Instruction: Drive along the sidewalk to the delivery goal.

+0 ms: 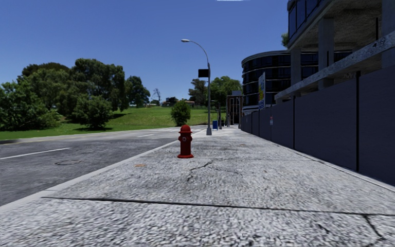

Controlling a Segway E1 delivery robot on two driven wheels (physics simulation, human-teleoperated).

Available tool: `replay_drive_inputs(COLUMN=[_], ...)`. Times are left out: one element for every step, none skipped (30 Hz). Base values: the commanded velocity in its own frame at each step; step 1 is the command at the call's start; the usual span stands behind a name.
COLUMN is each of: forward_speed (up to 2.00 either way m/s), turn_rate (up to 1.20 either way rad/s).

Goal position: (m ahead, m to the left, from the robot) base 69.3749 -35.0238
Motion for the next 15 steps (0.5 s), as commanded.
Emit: replay_drive_inputs(forward_speed=[2.00,2.00,2.00,2.00,2.00,2.00,2.00,2.00,2.00,2.00,2.00,2.00,2.00,2.00,2.00], turn_rate=[-0.60,-0.63,-0.64,-0.64,-0.64,-0.65,-0.65,-0.65,-0.65,-0.65,-0.65,-0.50,0.00,0.00,0.00])
